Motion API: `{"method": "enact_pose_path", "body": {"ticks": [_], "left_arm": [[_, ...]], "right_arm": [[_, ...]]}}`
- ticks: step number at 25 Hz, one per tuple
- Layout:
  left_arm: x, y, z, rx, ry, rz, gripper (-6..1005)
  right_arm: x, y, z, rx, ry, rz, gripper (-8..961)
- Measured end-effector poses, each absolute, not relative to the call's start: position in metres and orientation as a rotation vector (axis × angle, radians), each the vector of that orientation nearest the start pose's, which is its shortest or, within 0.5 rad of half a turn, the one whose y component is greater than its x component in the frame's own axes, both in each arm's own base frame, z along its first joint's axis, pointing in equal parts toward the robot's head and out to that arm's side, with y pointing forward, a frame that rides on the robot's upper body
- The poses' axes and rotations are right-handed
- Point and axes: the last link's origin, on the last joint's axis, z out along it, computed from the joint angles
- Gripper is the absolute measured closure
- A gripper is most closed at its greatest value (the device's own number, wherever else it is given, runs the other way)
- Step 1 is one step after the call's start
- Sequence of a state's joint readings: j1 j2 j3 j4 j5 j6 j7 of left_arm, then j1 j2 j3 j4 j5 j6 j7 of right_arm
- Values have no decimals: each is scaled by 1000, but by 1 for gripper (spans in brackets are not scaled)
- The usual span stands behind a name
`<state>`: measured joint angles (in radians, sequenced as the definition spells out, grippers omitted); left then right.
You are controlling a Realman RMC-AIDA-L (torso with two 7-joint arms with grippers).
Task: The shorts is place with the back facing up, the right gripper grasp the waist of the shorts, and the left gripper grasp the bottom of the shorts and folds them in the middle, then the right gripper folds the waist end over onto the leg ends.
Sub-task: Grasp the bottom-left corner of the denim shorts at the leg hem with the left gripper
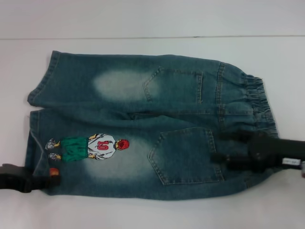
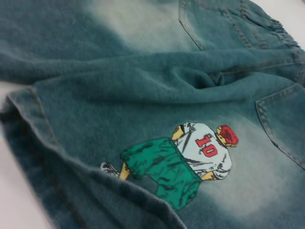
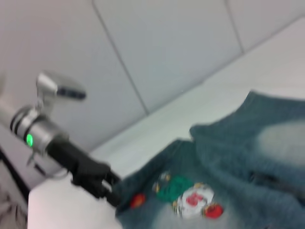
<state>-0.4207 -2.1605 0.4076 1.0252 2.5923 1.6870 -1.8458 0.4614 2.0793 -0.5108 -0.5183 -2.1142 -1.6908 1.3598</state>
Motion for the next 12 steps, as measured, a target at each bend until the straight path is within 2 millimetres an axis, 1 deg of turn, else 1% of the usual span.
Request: {"method": "enact_pose_path", "body": {"ticks": [2,4,5,8,10,12], "left_arm": [[-337,271,39,-2482,-1374,-161,283],[-337,272,40,-2481,-1371,-165,361],[-336,272,40,-2481,-1370,-167,399],[-336,272,39,-2480,-1369,-168,516],[-336,273,39,-2481,-1368,-169,754],[-334,274,39,-2489,-1365,-171,843]], "right_arm": [[295,276,3,-2627,903,973,20],[303,271,20,-2512,928,1068,22],[309,268,28,-2446,950,1102,22],[326,260,45,-2290,1016,1147,21],[337,252,50,-2220,1067,1146,22],[348,245,54,-2157,1168,1136,24]]}}
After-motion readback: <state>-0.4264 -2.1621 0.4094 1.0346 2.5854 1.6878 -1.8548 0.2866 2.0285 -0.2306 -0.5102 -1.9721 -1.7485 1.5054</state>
